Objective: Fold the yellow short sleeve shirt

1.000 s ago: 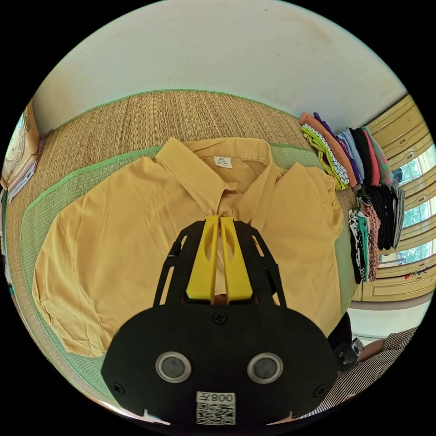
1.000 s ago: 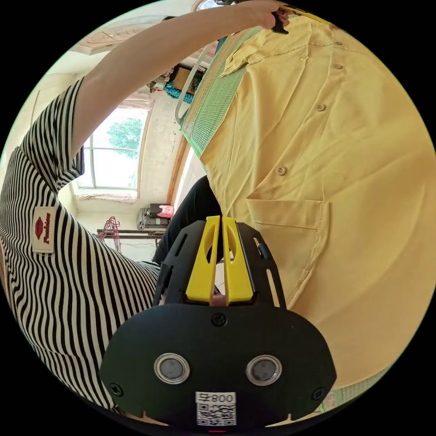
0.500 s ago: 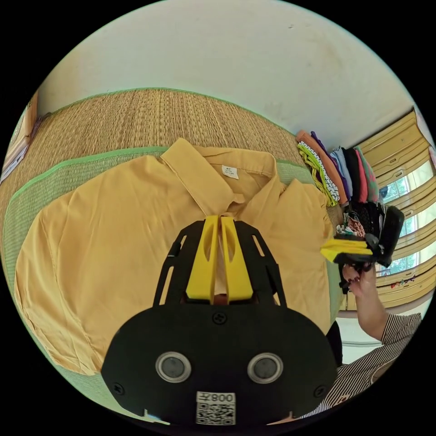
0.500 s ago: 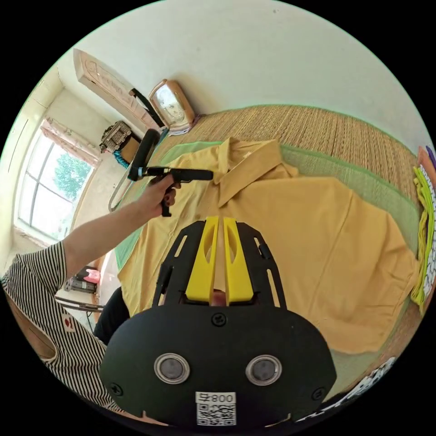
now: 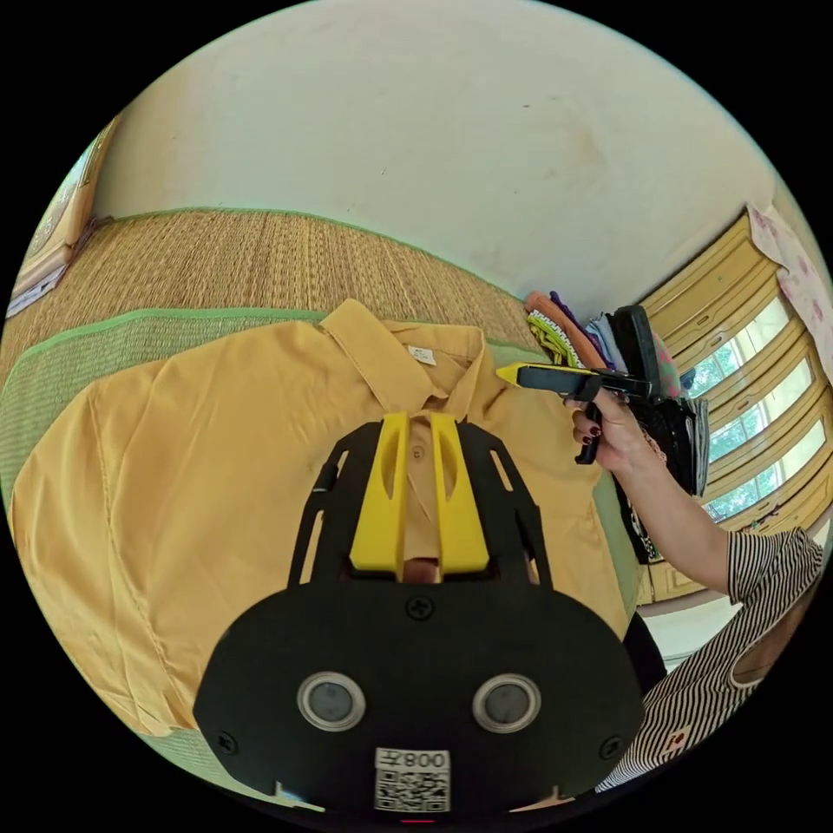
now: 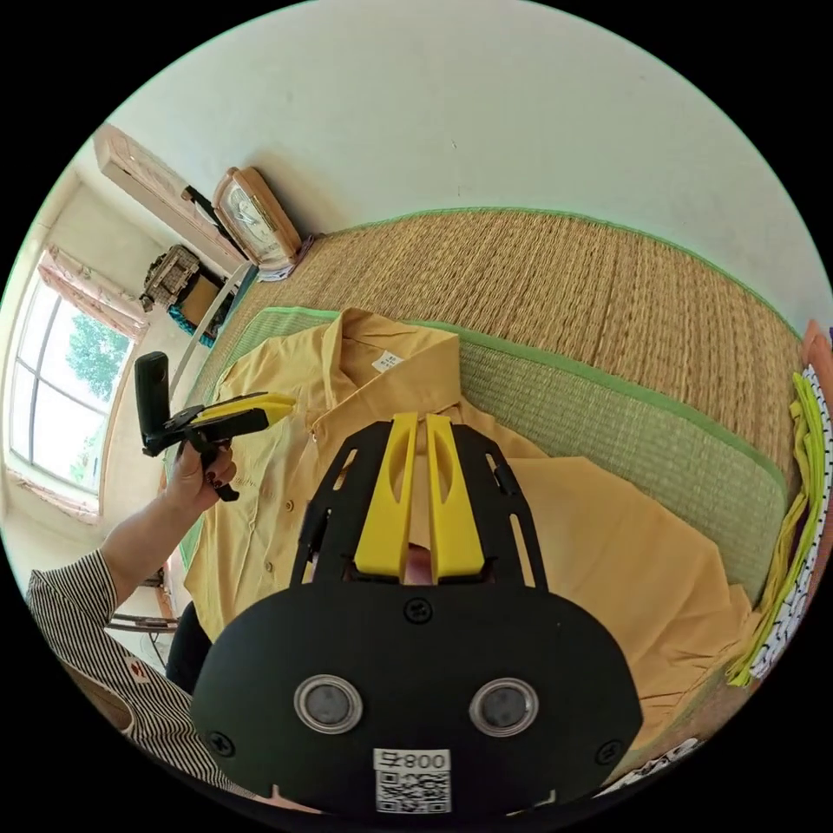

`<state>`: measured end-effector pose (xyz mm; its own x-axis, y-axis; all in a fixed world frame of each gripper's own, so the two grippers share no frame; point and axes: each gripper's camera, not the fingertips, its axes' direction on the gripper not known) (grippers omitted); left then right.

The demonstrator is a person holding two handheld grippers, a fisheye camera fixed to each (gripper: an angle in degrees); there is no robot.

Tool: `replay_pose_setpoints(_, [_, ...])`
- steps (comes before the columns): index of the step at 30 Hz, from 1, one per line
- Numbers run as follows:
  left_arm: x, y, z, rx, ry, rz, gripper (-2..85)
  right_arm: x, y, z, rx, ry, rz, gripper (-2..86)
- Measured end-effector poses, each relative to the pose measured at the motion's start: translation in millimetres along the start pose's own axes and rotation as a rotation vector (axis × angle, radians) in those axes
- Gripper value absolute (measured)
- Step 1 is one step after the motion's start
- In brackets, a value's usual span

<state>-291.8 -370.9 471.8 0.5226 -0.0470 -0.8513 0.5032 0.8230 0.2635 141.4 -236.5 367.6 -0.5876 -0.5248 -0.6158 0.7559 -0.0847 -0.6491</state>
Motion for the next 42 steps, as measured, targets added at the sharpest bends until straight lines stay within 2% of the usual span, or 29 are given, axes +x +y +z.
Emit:
replay_pose_setpoints(3, [17, -9, -8, 0.034, 0.032, 0.093, 7.4, 10, 11, -33, 0.044, 0.093, -0.013, 4.8])
replay_pose_setpoints(7, [52, -46, 26, -0.079, 0.016, 0.220, 8.8, 31, 19, -47, 0.028, 0.154, 0.025, 3.5])
replay_pose_setpoints(12, [58, -76, 66, -0.217, -0.064, 0.192, 3.1, 53, 27, -44, 0.005, 0.168, 0.095, 1.4])
replay_pose_setpoints(20, [54, -91, 12, 0.003, -0.097, 0.158, 1.4, 78, 39, -51, 0.039, 0.145, 0.160, 0.3])
replay_pose_setpoints(25, [48, -98, 30, -0.106, -0.129, 0.139, 2.3, 83, 38, -57, 0.058, 0.113, 0.186, 0.1])
replay_pose_setpoints(30, [36, -85, 3, 0.010, 0.002, 0.088, 3.6, 63, 35, -74, 0.122, 0.209, 0.159, 0.2])
replay_pose_setpoints(33, [32, -80, -10, 0.012, -0.017, 0.107, 4.1, 47, 28, -80, 0.167, 0.205, 0.107, 0.1])
replay_pose_setpoints(35, [30, -81, -8, -0.039, -0.009, 0.115, 4.3, 38, 18, -72, 0.139, 0.182, 0.059, 0.2])
replay_pose_setpoints(39, [33, -84, -1, -0.084, -0.035, 0.131, 4.2, 43, -1, -43, 0.007, 0.325, 0.067, 0.2])
replay_pose_setpoints(42, [32, -81, -16, -0.040, -0.060, 0.129, 4.1, 61, 2, -54, 0.065, 0.249, 0.143, 0.1])
